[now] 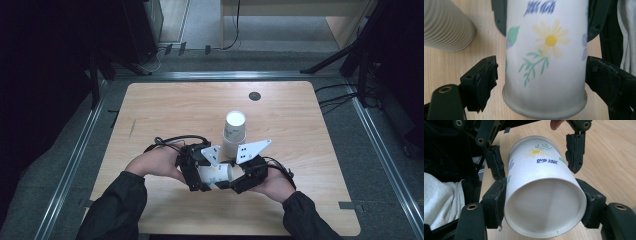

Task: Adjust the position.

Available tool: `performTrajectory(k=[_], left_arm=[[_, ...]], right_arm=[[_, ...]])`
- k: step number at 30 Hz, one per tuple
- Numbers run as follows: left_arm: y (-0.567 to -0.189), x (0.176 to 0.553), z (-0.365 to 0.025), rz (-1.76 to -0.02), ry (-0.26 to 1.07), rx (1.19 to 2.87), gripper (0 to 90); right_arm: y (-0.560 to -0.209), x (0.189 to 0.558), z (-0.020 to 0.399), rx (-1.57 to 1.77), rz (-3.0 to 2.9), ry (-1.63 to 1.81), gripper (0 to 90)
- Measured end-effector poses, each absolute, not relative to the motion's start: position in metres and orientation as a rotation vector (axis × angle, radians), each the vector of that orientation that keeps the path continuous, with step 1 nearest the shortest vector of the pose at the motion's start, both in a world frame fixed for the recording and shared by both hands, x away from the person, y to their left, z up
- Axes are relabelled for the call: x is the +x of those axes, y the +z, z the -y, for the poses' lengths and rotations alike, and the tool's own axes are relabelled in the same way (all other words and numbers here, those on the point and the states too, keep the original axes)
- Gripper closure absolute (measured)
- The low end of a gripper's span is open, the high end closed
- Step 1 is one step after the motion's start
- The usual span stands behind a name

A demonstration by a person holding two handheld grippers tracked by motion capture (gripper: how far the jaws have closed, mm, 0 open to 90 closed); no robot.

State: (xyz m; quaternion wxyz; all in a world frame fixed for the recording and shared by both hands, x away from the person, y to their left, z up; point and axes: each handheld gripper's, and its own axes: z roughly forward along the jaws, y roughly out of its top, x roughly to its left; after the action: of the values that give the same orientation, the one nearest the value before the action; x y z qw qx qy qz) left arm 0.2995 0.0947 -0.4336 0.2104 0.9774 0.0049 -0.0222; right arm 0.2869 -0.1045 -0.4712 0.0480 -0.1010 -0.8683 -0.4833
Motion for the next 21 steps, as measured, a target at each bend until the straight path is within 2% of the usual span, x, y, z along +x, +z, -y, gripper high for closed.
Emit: performTrajectory(k=[3, 21], left_arm=[[-0.432, 0.304, -0.1, -0.068, -0.062, 2.677, 8.6], [-0.44, 0.307, -0.14, -0.29, -0.114, 2.456, 8.7]], right_arm=[[-0.468, 0.288, 0.11, -0.322, 2.642, -1.494, 33.7], [-0.455, 0.293, 0.133, -0.359, 2.598, -1.606, 33.7]])
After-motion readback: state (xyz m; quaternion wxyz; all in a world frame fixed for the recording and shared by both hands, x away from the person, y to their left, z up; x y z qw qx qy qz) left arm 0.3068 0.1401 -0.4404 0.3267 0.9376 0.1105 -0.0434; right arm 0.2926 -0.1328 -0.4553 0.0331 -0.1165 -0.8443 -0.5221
